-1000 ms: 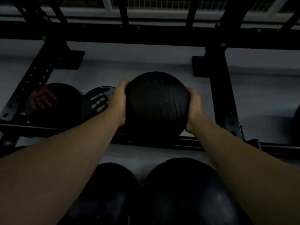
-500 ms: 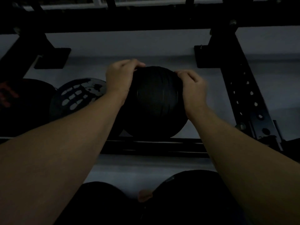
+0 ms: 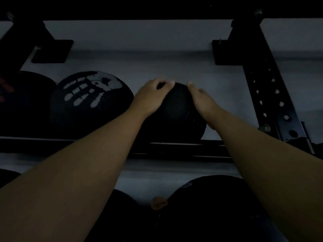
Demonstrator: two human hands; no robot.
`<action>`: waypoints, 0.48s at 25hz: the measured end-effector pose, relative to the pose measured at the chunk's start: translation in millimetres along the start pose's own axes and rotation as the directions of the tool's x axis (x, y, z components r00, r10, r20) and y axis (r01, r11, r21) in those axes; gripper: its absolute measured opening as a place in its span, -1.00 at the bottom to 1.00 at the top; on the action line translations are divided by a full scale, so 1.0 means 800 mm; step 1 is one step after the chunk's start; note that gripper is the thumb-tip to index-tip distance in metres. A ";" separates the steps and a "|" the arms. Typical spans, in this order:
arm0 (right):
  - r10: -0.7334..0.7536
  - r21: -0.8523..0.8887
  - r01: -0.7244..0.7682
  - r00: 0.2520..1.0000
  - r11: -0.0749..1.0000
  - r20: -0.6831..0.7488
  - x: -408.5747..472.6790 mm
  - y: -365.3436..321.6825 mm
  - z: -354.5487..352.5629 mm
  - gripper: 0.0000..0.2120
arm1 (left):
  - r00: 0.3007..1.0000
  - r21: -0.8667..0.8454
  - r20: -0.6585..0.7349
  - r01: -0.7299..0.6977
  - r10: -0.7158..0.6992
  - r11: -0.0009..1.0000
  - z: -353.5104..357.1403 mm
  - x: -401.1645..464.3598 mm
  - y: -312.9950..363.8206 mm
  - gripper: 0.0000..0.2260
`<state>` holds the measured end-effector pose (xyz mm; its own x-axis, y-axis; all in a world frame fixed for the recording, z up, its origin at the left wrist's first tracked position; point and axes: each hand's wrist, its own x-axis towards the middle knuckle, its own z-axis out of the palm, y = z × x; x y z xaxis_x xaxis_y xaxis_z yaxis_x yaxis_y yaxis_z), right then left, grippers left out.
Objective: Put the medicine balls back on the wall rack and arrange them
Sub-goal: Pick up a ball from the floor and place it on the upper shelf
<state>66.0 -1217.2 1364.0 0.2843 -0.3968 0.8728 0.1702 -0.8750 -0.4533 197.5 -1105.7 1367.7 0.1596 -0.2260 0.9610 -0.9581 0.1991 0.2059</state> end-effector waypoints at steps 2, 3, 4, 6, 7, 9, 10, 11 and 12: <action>0.015 -0.046 -0.014 0.999 0.999 0.039 0.001 0.017 0.006 -0.32 | 0.998 0.000 0.043 0.037 -0.037 0.999 0.012 -0.005 -0.021 -0.48; 0.014 -0.044 -0.013 1.000 0.999 0.022 0.001 0.023 0.009 -0.34 | 0.998 -0.007 0.034 0.044 -0.044 0.999 0.015 -0.005 -0.027 -0.49; 0.015 -0.038 -0.015 1.000 0.999 0.005 0.003 0.026 0.010 -0.34 | 0.999 -0.010 0.018 0.043 -0.043 0.999 0.016 -0.005 -0.030 -0.50; 0.018 -0.058 -0.019 1.000 0.998 -0.009 0.007 0.030 0.014 -0.34 | 0.999 -0.019 -0.006 0.045 -0.045 0.999 0.016 -0.005 -0.032 -0.52; 0.009 -0.074 -0.011 1.000 0.997 -0.023 0.008 0.031 0.014 -0.34 | 0.999 -0.027 -0.013 0.044 -0.045 0.999 0.016 -0.005 -0.031 -0.53; -0.026 -0.049 0.023 0.998 0.999 -0.050 0.008 0.032 0.015 -0.39 | 0.999 -0.034 -0.008 0.043 -0.043 0.999 0.015 -0.006 -0.030 -0.54; -0.040 -0.046 0.038 0.998 0.998 -0.052 0.007 0.031 0.016 -0.42 | 0.999 -0.034 0.002 0.046 -0.046 0.998 0.015 -0.006 -0.030 -0.54; -0.052 -0.061 0.049 0.997 0.997 -0.056 0.007 0.030 0.016 -0.47 | 0.999 -0.033 0.014 0.051 -0.050 0.998 0.015 -0.006 -0.029 -0.54; -0.060 -0.096 0.054 0.997 0.994 -0.057 0.005 0.027 0.016 -0.53 | 0.998 -0.032 0.025 0.055 -0.054 0.998 0.015 -0.006 -0.028 -0.54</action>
<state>82.8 -1233.9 1355.8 0.2189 -0.3592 0.9072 0.0940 -0.9177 -0.3861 215.2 -1120.7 1356.1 0.2054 -0.2598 0.9436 -0.9398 0.2166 0.2642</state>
